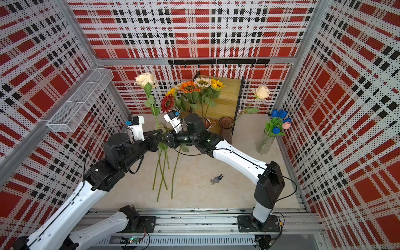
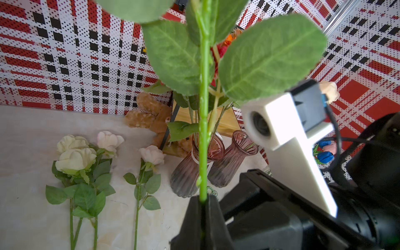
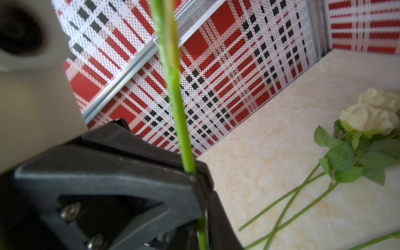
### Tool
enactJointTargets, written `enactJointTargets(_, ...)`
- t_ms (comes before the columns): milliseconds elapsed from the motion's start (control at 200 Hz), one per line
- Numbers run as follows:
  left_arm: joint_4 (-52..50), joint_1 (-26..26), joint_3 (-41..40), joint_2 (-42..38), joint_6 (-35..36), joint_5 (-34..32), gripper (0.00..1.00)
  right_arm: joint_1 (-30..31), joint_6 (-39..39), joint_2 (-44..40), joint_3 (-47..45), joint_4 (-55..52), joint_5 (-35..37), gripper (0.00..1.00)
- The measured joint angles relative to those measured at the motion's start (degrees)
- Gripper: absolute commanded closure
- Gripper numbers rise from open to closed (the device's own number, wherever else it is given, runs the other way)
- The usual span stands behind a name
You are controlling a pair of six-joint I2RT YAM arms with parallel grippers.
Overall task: Arrange the flowers in different vases according to their variety
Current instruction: Insert the flower into the vase.
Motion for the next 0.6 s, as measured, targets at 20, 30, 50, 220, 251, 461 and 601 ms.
enactJointTargets(20,0.13,0.0,0.0,-0.09,0.26,0.0,0.64,0.04,0.17,0.02,0.17,-0.17,0.11,1.0)
enactJointTargets(30,0.28,0.02,0.0,-0.11,-0.04,-0.02,0.62,0.09,-0.09,0.02,0.22,-0.22,0.24,1.0)
enactJointTargets(50,0.37,0.02,0.0,-0.15,0.09,-0.26,0.57,0.11,-0.07,0.04,0.35,-0.37,0.17,1.0)
enactJointTargets(220,0.61,0.11,-0.04,-0.68,-0.31,-0.72,0.38,0.07,-0.11,0.07,0.87,-1.01,0.83,1.0)
enactJointTargets(251,0.5,0.28,-0.04,-0.79,-0.31,-1.18,0.35,0.13,-0.37,0.07,0.9,-1.03,1.11,1.0)
enactJointTargets(461,-3.19,5.68,0.02,-2.69,-0.52,-4.2,0.31,0.44,-4.48,-1.62,0.9,-5.27,8.39,1.0)
enactJointTargets(601,-6.58,11.69,-0.13,-3.89,-0.5,-4.13,0.31,0.48,-8.74,-6.88,0.9,-9.38,15.67,1.0)
